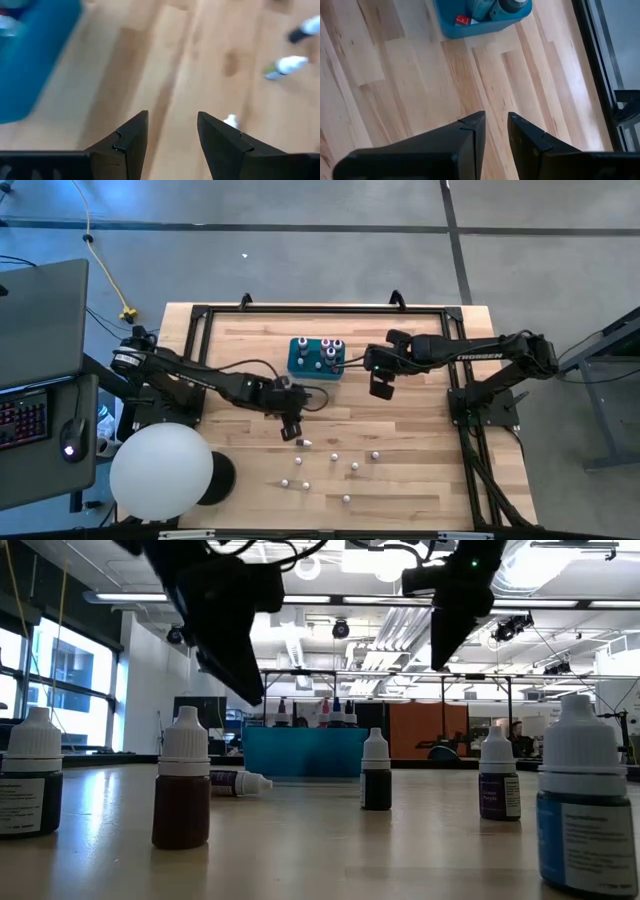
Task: Pick & Place food coloring
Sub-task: Put the purple food coloring bottle into the blue bin
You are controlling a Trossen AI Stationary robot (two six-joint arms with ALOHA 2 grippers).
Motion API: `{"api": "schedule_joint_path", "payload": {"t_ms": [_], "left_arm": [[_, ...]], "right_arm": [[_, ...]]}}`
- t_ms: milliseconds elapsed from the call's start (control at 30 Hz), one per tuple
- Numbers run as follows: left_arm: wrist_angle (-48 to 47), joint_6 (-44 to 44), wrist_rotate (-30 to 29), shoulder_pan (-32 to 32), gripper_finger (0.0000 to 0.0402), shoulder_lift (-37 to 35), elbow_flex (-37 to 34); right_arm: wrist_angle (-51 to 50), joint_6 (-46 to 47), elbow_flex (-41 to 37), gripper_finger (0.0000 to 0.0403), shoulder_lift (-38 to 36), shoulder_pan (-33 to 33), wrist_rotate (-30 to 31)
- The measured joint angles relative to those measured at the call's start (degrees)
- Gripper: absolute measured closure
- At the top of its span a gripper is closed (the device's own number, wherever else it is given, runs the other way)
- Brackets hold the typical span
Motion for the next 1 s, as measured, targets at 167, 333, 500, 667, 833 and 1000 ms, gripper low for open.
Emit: {"api": "schedule_joint_path", "payload": {"t_ms": [167,333,500,667,833,1000], "left_arm": [[12.61,5.84,7.89,-0.02,0.0234,0.00,-6.85],[20.19,7.42,10.93,-0.28,0.0234,0.77,-12.15],[26.84,10.13,14.00,-0.71,0.0234,1.42,-14.72],[29.85,14.49,14.36,-2.64,0.0234,3.82,-15.07],[31.60,14.93,11.74,-5.08,0.0234,6.35,-14.99],[33.31,14.61,9.94,-5.97,0.0234,8.86,-14.89]], "right_arm": [[0.37,0.00,0.00,0.0329,0.00,0.00,-0.04],[1.17,0.00,0.00,0.0329,0.00,0.00,-0.06],[3.12,0.00,0.00,0.0329,0.00,0.00,-0.62],[4.53,-0.05,0.00,0.0329,0.00,0.00,-2.38],[5.08,-1.51,0.00,0.0329,0.02,0.00,-2.60],[6.32,-1.53,0.00,0.0329,0.02,0.00,-2.66]]}}
